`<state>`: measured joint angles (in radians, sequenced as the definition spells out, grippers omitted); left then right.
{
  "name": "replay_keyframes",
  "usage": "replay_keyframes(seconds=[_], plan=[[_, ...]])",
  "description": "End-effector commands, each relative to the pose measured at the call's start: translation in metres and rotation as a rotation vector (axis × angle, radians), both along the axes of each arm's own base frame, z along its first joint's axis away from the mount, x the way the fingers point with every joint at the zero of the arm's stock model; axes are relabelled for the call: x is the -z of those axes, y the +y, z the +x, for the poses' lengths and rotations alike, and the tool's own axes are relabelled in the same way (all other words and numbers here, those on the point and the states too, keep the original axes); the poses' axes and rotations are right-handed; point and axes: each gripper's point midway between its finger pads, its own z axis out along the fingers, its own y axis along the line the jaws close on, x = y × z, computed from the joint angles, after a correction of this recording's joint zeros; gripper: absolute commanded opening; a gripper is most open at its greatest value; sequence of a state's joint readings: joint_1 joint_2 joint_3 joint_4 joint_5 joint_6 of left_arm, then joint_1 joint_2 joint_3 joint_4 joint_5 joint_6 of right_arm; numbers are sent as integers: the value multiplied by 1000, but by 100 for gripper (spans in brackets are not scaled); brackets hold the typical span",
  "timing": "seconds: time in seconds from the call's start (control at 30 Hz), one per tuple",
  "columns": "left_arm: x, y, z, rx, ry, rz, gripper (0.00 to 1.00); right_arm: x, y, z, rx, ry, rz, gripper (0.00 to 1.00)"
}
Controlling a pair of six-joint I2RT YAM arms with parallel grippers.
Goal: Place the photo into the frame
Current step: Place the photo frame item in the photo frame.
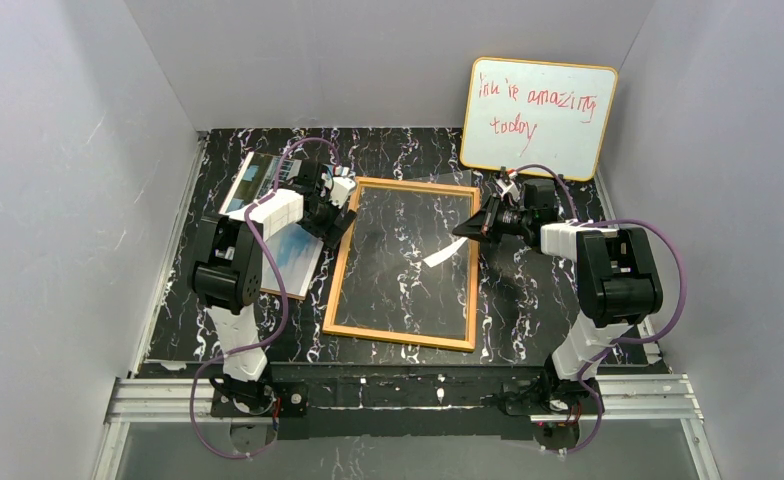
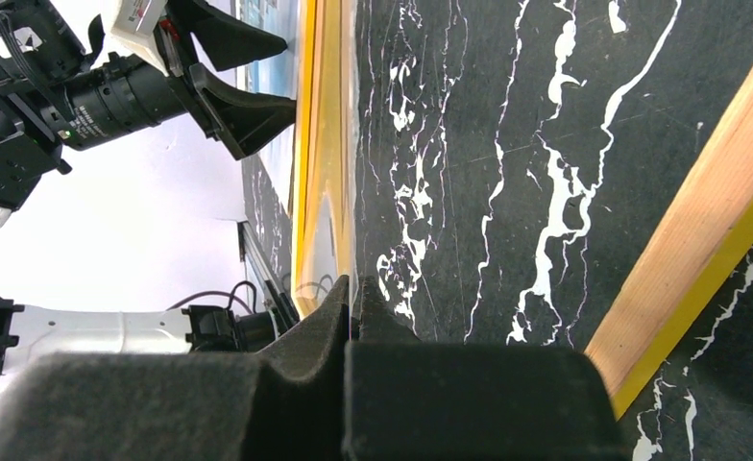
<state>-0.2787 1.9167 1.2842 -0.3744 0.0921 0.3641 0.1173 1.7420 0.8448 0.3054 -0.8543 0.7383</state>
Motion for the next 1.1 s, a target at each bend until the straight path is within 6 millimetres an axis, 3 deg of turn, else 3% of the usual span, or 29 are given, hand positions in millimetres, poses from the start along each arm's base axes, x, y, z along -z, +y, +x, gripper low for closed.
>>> replay_keyframes(seconds=[0.0,0.53,0.8,1.07], plan=[[30,5,-36,27,142,30,86,-9,0,8,18,-65,7,1],[32,4,-41,49,162,21,86,-5,-10,13,72,-68,2,1],[36,4,-43,54,174,20,86,5,-8,18,79,-16,23,1],[40,2,-46,59,189,12,86,2,-5,21,88,-12,60,1]])
